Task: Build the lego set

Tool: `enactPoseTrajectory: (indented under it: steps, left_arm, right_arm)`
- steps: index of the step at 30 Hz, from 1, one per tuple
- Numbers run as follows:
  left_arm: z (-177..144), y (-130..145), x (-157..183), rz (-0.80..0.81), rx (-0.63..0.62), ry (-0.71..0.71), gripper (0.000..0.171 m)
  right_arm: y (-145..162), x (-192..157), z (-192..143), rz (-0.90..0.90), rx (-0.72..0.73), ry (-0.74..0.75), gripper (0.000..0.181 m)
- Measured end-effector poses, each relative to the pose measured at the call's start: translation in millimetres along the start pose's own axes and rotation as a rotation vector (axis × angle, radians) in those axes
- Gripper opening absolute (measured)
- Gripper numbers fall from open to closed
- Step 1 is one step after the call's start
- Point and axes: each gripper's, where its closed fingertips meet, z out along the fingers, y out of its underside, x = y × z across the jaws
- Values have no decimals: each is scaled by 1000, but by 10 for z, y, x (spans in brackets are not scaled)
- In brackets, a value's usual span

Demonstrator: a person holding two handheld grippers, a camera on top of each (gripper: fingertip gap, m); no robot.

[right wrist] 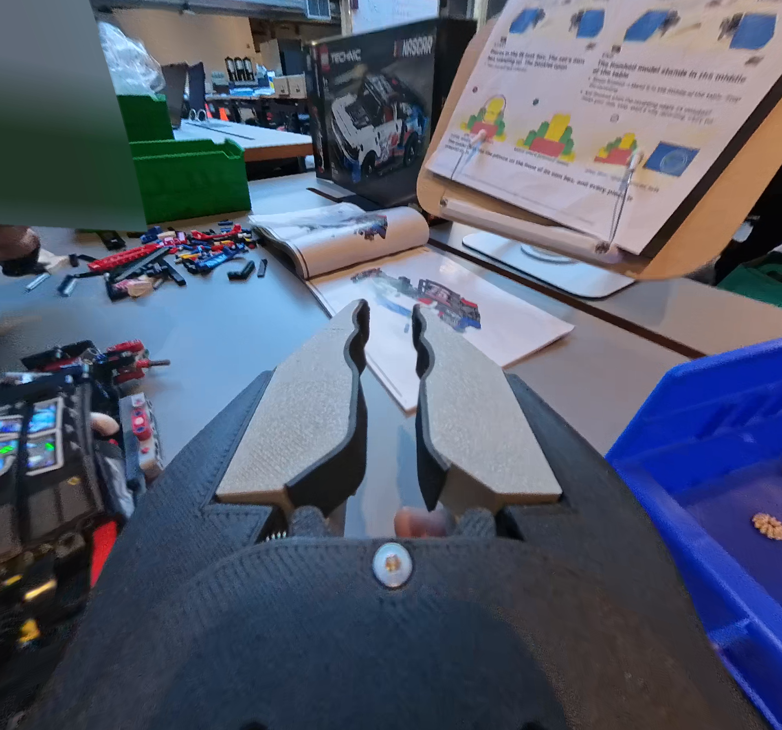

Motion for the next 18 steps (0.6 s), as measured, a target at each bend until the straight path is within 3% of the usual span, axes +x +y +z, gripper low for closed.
enactPoseTrajectory:
  steps: [7, 18]
  left_arm:
    - [114, -418, 430, -55, 122, 45, 1]
    - [252, -928, 1034, -8, 243, 136, 1]
  right_arm:
    - [-612, -616, -99, -55, 61, -174, 19]
    - [-1061, -2067, -187, -207, 12, -511, 20]
